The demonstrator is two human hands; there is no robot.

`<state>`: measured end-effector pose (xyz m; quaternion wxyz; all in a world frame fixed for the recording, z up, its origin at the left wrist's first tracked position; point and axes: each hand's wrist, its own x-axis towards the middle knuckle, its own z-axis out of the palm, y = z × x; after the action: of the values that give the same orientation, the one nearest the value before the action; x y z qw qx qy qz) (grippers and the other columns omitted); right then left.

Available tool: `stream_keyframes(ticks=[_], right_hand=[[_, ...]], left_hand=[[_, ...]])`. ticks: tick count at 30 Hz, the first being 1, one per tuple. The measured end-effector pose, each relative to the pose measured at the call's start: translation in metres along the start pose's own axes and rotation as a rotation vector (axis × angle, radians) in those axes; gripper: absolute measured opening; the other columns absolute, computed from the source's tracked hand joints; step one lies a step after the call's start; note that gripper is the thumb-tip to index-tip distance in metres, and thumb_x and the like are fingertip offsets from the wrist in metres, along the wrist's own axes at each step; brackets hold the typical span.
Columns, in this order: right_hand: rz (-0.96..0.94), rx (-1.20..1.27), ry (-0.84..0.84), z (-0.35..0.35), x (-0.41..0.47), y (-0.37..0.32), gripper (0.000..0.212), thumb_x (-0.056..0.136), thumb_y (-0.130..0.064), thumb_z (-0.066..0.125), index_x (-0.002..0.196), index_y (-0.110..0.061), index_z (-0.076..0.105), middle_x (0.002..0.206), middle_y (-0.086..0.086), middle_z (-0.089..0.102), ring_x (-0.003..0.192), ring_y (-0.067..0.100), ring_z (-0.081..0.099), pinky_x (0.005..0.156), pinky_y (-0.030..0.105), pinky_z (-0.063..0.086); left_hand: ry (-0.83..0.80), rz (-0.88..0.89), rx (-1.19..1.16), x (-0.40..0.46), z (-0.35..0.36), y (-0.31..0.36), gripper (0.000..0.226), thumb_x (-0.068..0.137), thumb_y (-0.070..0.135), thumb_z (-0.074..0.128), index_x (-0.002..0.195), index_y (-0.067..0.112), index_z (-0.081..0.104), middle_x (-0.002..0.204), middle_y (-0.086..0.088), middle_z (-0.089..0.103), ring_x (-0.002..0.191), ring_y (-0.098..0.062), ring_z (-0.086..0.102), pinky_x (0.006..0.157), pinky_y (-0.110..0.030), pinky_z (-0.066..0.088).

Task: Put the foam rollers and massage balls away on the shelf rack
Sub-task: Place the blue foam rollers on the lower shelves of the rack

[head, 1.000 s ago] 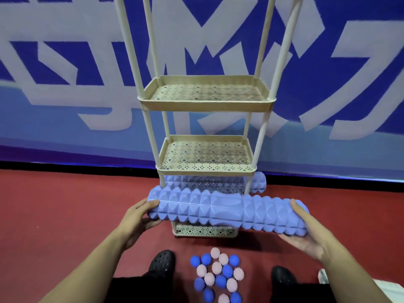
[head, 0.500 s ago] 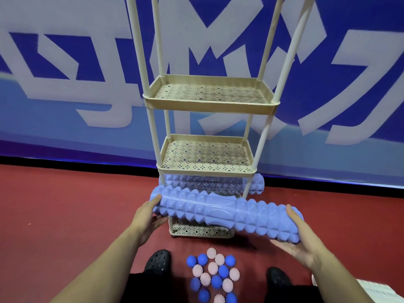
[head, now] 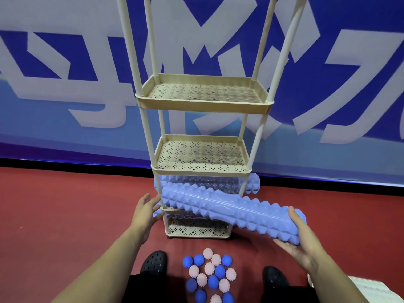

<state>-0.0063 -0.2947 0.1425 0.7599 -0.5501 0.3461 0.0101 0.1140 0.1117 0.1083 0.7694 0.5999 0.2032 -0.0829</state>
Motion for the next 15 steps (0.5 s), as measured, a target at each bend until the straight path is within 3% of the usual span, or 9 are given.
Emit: stream_keyframes(ticks=[4, 6, 11, 15], right_hand=[[-0.021, 0.061, 0.019, 0.013, 0.002, 0.003, 0.059, 0.086, -0.058, 0.069, 0.119, -0.01, 0.067, 0.095, 0.019, 0.068, 0.084, 0.028, 0.066, 0.089, 0.043, 0.057], [-0.012, 0.086, 0.008, 0.021, 0.0, 0.006, 0.055, 0.087, -0.058, 0.067, 0.121, -0.014, 0.065, 0.104, 0.017, 0.072, 0.095, 0.029, 0.068, 0.089, 0.041, 0.056], [0.042, 0.129, -0.011, 0.03, 0.006, 0.017, 0.069, 0.079, -0.061, 0.072, 0.129, -0.014, 0.063, 0.117, 0.015, 0.074, 0.111, 0.032, 0.07, 0.094, 0.041, 0.053], [0.077, 0.172, -0.04, 0.033, 0.016, 0.018, 0.075, 0.075, -0.06, 0.072, 0.131, -0.011, 0.061, 0.119, 0.016, 0.073, 0.113, 0.032, 0.069, 0.096, 0.041, 0.052]], left_hand=[[0.023, 0.084, 0.096, 0.006, -0.006, -0.002, 0.078, 0.093, 0.027, 0.07, 0.157, 0.018, 0.026, 0.158, -0.001, 0.035, 0.135, -0.021, 0.048, 0.102, -0.043, 0.048], [0.029, 0.137, 0.171, 0.012, -0.009, 0.001, 0.08, 0.091, 0.031, 0.071, 0.157, 0.02, 0.026, 0.161, 0.001, 0.031, 0.14, -0.02, 0.041, 0.112, -0.047, 0.041], [-0.023, 0.265, 0.33, 0.036, -0.008, 0.01, 0.085, 0.089, 0.034, 0.076, 0.157, 0.019, 0.027, 0.161, 0.002, 0.032, 0.145, -0.019, 0.035, 0.115, -0.042, 0.033], [-0.095, 0.236, 0.342, 0.05, -0.011, 0.009, 0.094, 0.074, 0.044, 0.087, 0.152, 0.028, 0.037, 0.156, 0.008, 0.041, 0.143, -0.013, 0.038, 0.118, -0.045, 0.032]])
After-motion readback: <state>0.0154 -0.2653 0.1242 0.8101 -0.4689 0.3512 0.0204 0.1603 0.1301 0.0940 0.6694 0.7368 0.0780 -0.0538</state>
